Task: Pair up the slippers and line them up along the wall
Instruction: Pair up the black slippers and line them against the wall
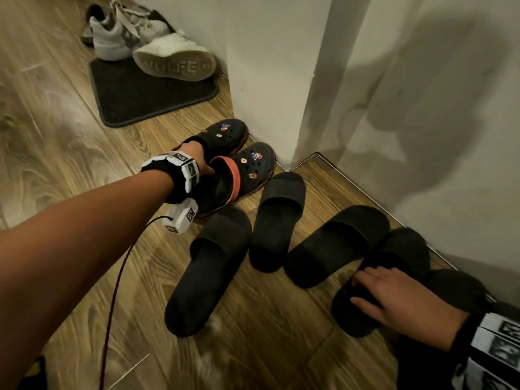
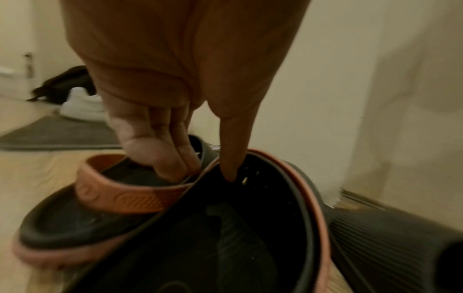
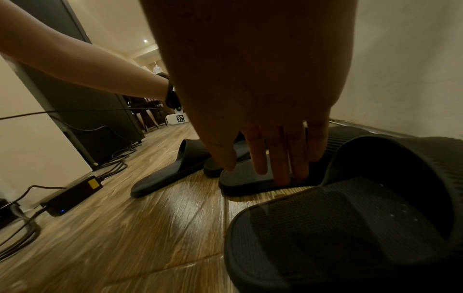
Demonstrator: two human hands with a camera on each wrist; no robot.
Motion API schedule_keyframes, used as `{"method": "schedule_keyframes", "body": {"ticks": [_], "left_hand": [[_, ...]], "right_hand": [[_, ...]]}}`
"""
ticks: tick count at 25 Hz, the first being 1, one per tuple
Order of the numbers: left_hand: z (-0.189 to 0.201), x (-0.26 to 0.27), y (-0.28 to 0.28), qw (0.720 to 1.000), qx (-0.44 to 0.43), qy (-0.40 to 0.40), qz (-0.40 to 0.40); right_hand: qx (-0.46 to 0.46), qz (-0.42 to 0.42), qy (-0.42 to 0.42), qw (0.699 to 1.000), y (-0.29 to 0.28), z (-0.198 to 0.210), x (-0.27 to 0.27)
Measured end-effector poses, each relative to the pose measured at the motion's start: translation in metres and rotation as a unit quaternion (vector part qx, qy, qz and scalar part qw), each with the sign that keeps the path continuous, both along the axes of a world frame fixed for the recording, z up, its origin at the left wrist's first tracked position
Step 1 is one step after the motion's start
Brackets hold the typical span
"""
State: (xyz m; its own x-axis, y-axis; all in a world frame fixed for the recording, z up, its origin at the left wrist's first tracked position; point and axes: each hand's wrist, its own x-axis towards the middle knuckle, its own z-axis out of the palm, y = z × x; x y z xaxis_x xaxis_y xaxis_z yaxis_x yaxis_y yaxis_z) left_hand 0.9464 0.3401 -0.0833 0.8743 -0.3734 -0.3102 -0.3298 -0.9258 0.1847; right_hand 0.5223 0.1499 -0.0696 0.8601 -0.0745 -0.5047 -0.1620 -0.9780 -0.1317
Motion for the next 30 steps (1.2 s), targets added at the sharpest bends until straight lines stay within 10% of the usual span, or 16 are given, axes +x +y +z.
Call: {"method": "schedule_keyframes", "body": {"ticks": [6, 26, 30], "left_hand": [[-0.03, 0.014, 0.005, 0.994, -0.112, 0.0, 0.005], [-0.026, 0.066, 0.039, 0.989, -0.108, -0.072, 0.074], [-0.004, -0.012, 0.051, 0.976, -0.142, -0.008, -0.163]], "right_hand": [[0.038, -0.015, 0.007, 0.999, -0.003, -0.008, 0.006], [0.086, 0.053, -0.033, 0.994, 0.062, -0.022, 0.124], [0.039, 0.031, -0.089, 0.995, 0.044, -0.022, 0.123]]}}
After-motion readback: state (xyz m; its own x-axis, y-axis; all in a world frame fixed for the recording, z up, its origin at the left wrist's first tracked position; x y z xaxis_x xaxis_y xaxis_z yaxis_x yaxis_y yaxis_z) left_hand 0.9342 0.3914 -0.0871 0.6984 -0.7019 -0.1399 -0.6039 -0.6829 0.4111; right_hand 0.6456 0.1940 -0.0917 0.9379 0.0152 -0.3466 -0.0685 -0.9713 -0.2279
